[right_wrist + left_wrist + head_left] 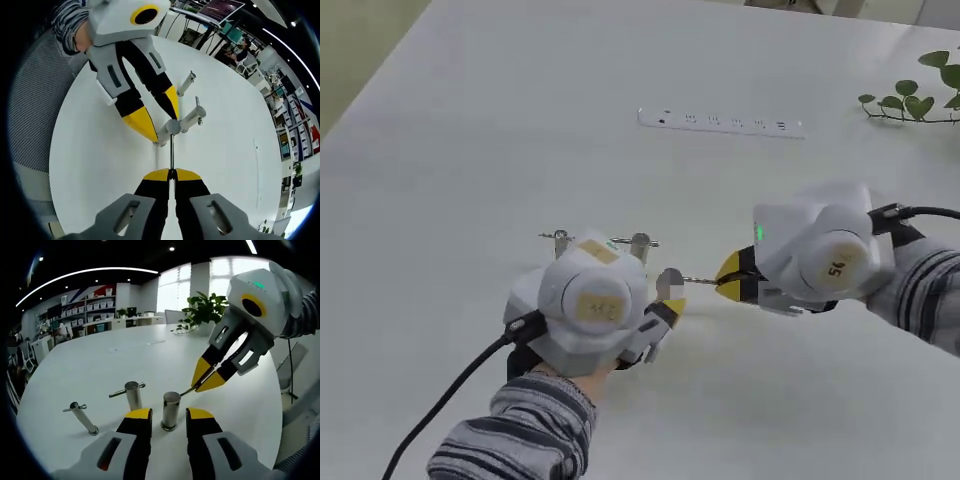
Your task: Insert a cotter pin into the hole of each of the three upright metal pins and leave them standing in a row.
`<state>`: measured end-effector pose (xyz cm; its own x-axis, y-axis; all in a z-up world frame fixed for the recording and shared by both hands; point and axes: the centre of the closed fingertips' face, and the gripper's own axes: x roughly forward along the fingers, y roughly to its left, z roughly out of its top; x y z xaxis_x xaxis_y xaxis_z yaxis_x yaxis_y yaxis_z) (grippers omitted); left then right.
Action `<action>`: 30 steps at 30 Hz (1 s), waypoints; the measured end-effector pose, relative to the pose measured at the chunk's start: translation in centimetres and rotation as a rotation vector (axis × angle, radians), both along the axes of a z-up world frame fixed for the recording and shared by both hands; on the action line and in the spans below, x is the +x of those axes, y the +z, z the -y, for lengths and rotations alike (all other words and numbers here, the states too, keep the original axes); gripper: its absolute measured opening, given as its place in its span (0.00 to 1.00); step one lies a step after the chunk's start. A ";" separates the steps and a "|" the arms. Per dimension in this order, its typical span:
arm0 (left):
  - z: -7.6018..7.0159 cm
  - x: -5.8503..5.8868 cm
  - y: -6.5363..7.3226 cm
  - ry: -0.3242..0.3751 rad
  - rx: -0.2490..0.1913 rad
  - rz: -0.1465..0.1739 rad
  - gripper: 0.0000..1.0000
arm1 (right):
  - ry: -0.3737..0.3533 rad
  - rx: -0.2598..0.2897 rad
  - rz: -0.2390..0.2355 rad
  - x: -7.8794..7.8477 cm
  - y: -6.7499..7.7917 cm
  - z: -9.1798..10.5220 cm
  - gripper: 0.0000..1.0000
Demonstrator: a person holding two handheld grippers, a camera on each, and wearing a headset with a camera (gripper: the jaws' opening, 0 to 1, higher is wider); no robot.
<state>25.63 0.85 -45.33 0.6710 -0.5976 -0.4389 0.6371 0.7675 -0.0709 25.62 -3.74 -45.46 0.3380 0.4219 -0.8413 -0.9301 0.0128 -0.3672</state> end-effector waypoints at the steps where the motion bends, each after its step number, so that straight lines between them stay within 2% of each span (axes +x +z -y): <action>1: 0.0 0.0 -0.1 0.001 0.000 -0.002 0.23 | 0.000 0.000 -0.001 0.0 0.0 0.0 0.00; 8: 0.8 0.4 -0.9 0.000 -0.005 -0.017 0.19 | 0.000 0.016 -0.011 -0.1 0.1 -0.3 0.00; 19: 0.7 0.4 -1.7 0.006 0.001 -0.032 0.10 | 0.008 0.045 -0.016 -0.4 0.6 -1.3 0.00; 30: 0.7 0.4 -1.9 0.011 -0.003 -0.022 0.10 | 0.030 0.053 -0.012 -0.4 0.7 -2.8 0.00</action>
<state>26.06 0.11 -47.25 0.6676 -0.5914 -0.4524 0.6269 0.7742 -0.0870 25.22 -0.97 -44.77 0.3145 0.4760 -0.8213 -0.9347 0.0044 -0.3554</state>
